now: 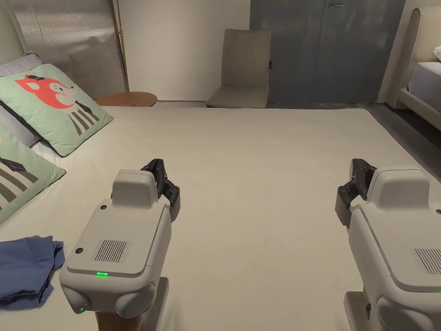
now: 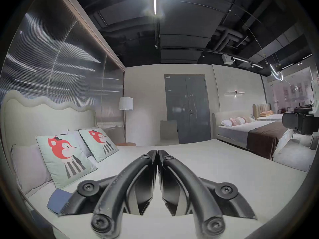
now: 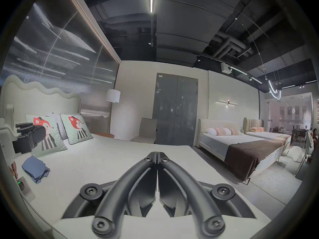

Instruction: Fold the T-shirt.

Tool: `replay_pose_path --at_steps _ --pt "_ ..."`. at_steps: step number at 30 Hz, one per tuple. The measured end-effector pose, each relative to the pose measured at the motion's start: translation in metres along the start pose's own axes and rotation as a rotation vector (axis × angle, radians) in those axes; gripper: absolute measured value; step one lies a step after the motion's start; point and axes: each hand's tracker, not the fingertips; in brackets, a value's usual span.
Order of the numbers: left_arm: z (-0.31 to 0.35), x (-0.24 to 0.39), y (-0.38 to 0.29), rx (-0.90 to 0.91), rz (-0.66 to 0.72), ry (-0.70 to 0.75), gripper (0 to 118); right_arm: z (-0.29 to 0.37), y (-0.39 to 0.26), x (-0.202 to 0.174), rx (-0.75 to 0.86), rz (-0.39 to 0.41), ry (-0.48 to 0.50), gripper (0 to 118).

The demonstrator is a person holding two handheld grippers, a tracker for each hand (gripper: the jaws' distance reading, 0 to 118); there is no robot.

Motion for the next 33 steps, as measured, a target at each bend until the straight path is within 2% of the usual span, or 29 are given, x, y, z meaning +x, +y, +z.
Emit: replay_pose_path --at_steps 31,32,33 --pt "0.0007 -0.0039 -0.0025 -0.010 0.000 0.004 0 -0.0014 -0.0013 -0.0040 0.002 0.005 -0.004 1" --pt "0.0010 -0.0042 -0.0024 -0.006 0.003 0.005 2 0.0002 0.0005 -0.0040 0.000 0.007 -0.005 1" --pt "0.0012 -0.0047 -0.0019 -0.006 0.005 0.005 10 0.0004 0.0008 -0.0040 -0.002 0.009 -0.008 3"
